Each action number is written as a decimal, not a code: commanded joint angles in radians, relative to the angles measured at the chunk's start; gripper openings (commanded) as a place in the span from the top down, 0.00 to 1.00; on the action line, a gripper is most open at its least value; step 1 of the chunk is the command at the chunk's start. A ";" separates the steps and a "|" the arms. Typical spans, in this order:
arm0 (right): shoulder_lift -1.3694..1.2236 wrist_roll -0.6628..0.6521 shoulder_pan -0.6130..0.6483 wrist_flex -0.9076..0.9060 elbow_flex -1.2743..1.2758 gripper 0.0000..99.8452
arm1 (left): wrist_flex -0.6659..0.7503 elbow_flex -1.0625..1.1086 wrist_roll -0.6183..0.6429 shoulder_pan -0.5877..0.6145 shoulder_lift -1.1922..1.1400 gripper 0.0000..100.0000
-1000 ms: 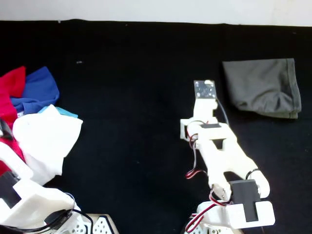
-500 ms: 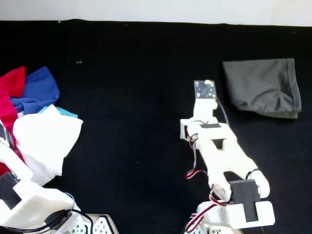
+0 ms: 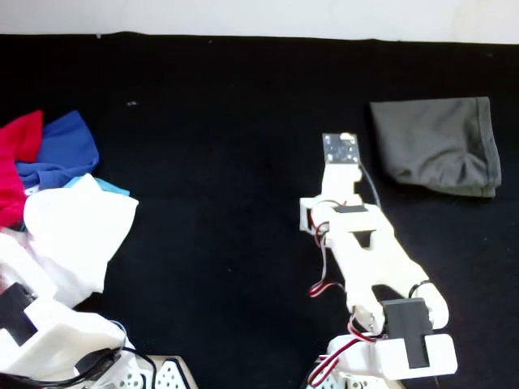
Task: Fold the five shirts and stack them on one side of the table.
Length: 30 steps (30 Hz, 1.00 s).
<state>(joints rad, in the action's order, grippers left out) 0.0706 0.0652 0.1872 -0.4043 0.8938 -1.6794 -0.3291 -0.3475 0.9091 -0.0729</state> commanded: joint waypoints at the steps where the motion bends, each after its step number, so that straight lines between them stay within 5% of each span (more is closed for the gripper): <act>1: -0.008 0.005 0.007 0.024 -0.036 0.78 | -0.051 -0.277 0.058 -0.120 0.050 0.99; 11: -0.008 0.005 0.007 0.024 -0.036 0.78 | -0.028 -0.788 0.086 -0.651 0.041 0.99; 18: -0.008 0.005 0.007 0.024 -0.036 0.78 | 0.255 -0.898 0.086 -0.951 0.041 0.99; 30: -0.008 0.005 0.007 0.024 -0.036 0.78 | 0.379 -0.881 0.084 -1.178 0.036 0.99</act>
<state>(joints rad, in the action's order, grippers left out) 0.0706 0.0652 0.1872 -0.4043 0.8938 -1.3203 -1.1930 -0.2677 -0.2447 -0.0729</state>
